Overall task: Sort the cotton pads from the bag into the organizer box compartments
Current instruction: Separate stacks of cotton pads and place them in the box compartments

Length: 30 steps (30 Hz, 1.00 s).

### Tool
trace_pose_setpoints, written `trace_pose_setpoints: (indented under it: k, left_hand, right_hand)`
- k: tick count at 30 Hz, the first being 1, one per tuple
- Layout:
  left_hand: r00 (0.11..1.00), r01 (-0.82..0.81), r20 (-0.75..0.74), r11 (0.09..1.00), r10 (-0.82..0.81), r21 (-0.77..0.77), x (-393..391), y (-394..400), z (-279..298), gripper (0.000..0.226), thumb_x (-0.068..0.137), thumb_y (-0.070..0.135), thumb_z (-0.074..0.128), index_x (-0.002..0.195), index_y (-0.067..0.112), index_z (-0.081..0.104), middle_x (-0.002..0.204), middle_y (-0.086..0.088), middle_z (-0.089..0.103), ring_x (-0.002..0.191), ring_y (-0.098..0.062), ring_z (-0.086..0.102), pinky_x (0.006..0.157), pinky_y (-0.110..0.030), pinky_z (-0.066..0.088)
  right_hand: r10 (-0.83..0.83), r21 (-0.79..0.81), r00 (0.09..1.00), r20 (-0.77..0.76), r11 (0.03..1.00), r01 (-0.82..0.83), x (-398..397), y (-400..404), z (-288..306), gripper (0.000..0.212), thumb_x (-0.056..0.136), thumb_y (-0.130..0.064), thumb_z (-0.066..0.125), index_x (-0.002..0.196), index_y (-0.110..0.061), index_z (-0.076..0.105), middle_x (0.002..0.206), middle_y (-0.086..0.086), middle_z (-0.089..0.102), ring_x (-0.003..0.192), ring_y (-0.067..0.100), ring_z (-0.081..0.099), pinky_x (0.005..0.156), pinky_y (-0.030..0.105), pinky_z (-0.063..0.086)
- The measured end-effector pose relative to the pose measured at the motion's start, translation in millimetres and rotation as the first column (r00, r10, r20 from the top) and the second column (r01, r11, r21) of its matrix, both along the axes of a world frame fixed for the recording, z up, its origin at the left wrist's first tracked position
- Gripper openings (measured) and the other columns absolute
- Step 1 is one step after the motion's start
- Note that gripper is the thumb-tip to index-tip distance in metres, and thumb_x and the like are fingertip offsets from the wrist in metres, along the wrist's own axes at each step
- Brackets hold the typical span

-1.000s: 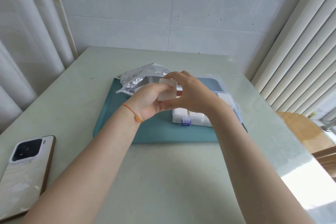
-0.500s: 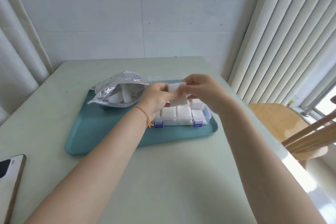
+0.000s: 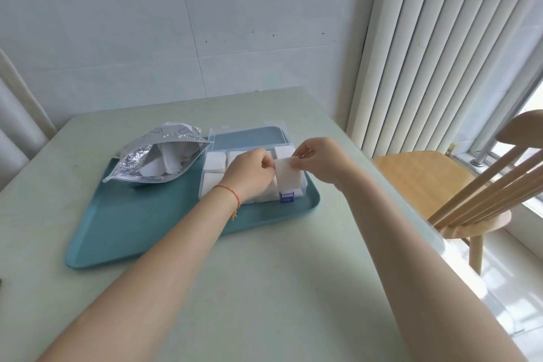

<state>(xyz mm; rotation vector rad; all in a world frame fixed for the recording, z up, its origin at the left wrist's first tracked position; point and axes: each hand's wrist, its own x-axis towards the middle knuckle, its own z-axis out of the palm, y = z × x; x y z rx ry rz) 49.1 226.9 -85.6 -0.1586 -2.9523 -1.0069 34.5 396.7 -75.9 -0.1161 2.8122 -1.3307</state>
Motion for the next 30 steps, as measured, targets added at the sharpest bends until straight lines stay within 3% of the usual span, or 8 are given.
trace_pose_setpoints:
  k: [3,6,11,17,20,25,30]
  left_hand:
    - [1.000,0.015,-0.005,1.000,-0.015,-0.023,1.1,-0.8,-2.6,0.010,0.089,0.013,0.054,0.087,0.022,0.057,0.096,0.003,0.065,0.095,-0.021,0.058,0.077,-0.030,0.044]
    - [0.998,0.058,-0.006,0.997,-0.058,-0.058,2.7,-0.8,-4.7,0.018,0.089,0.011,0.048,0.090,0.025,0.058,0.099,0.002,0.068,0.096,-0.023,0.060,0.080,-0.031,0.046]
    - [0.991,0.127,-0.019,0.971,-0.133,-0.204,4.1,4.8,-2.8,0.039,0.093,0.011,0.042,0.111,0.029,0.072,0.122,0.003,0.067,0.114,-0.021,0.057,0.091,-0.025,0.042]
    - [0.989,0.135,-0.018,0.953,-0.145,-0.272,2.3,6.5,-1.5,0.042,0.094,0.011,0.040,0.114,0.030,0.072,0.120,0.002,0.068,0.106,-0.023,0.059,0.076,-0.021,0.036]
    - [0.988,0.142,-0.015,0.949,-0.153,-0.282,1.0,8.1,-1.5,0.042,0.093,0.010,0.039,0.114,0.029,0.070,0.119,0.003,0.068,0.106,-0.022,0.059,0.076,-0.022,0.037]
    - [0.987,0.146,-0.012,0.939,-0.157,-0.310,-3.5,10.6,-4.0,0.039,0.095,0.012,0.039,0.114,0.024,0.071,0.119,-0.004,0.067,0.108,-0.028,0.059,0.085,-0.029,0.047]
    - [0.981,0.194,0.042,0.917,-0.191,-0.348,-4.5,14.8,-4.8,0.041,0.098,0.012,0.035,0.116,0.016,0.071,0.117,-0.014,0.061,0.105,-0.031,0.056,0.081,-0.028,0.041]
  right_hand:
    - [0.017,0.068,1.000,-0.006,0.998,-0.017,-0.5,-0.9,-3.2,0.006,0.086,-0.018,0.072,0.089,-0.018,0.066,0.090,0.002,0.068,0.075,0.015,0.057,0.057,0.022,0.041]
    - [0.082,0.162,0.996,-0.039,0.984,-0.075,1.1,-2.5,-2.6,0.014,0.087,-0.014,0.069,0.096,-0.021,0.061,0.081,-0.006,0.061,0.066,0.011,0.054,0.055,0.023,0.039]
    - [0.158,0.463,0.980,-0.118,0.882,-0.086,3.2,-14.5,1.1,0.011,0.089,-0.018,0.061,0.098,-0.014,0.068,0.097,0.001,0.065,0.092,0.023,0.059,0.078,0.032,0.050]
    - [0.192,0.688,0.961,-0.200,0.726,-0.002,0.8,-26.1,-0.8,0.019,0.093,-0.024,0.055,0.098,-0.010,0.067,0.105,0.010,0.058,0.103,0.030,0.052,0.075,0.031,0.037]
    - [0.212,0.693,0.945,-0.250,0.721,0.021,4.4,-25.8,2.9,0.022,0.092,-0.016,0.054,0.113,-0.009,0.057,0.114,0.012,0.047,0.103,0.032,0.051,0.081,0.035,0.040]
    - [0.223,0.754,0.948,-0.228,0.656,0.027,2.9,-24.9,1.1,0.022,0.096,-0.020,0.048,0.107,-0.016,0.066,0.112,0.008,0.047,0.105,0.028,0.049,0.081,0.032,0.035]
    - [0.184,0.763,0.973,-0.142,0.647,-0.011,0.5,-24.3,-0.3,0.028,0.096,-0.031,0.046,0.108,-0.017,0.067,0.117,0.007,0.047,0.115,0.026,0.042,0.089,0.035,0.035]
